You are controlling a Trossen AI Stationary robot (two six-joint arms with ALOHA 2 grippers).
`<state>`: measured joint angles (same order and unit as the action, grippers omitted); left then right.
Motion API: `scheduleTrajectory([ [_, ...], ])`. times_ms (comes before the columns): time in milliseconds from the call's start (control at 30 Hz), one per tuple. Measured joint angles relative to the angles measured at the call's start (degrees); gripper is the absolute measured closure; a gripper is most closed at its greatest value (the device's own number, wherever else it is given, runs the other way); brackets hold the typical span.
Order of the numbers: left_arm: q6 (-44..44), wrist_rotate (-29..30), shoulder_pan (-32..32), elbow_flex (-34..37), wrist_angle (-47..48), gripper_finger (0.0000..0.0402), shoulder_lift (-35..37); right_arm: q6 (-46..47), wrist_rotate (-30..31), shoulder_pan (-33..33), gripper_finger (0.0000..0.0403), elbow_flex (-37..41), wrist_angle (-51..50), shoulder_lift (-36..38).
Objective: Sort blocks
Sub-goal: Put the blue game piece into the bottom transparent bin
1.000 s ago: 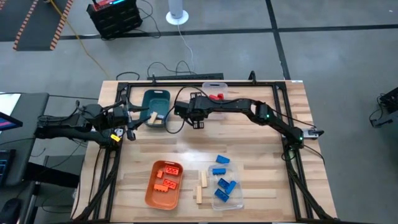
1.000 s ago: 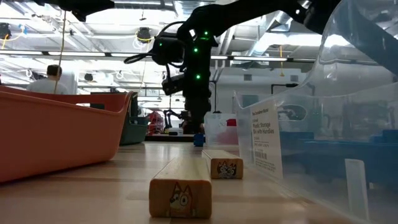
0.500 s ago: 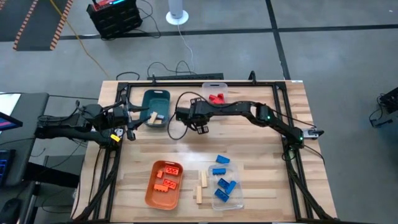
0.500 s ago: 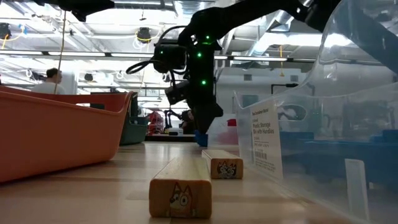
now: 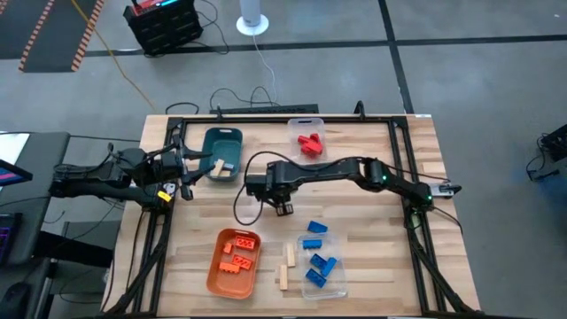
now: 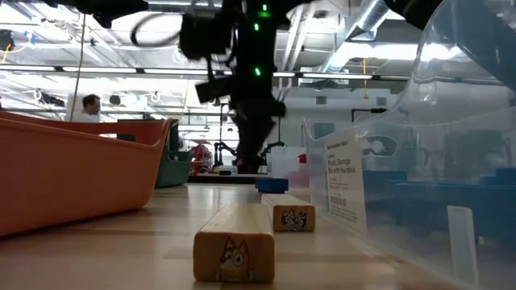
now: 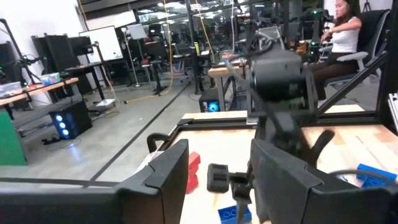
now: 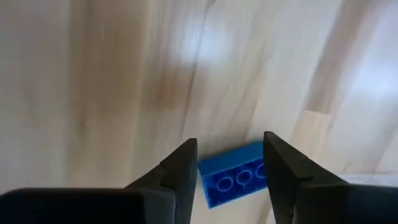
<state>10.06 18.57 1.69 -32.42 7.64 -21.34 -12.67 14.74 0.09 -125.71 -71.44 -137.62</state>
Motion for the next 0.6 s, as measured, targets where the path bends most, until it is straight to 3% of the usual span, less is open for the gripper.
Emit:
scheduleTrajectory([
  [333, -0.43, -0.02, 0.00, 0.00, 0.60, 0.0233, 0.04, 28.32, -2.49, -2.40, 0.0248, -4.09, -6.91, -0.16],
  [600, -1.07, -0.05, 0.00, 0.00, 0.71, 0.0233, 0.04, 35.75, -4.21, -1.59, 0.0237, -4.09, -9.30, -0.48],
])
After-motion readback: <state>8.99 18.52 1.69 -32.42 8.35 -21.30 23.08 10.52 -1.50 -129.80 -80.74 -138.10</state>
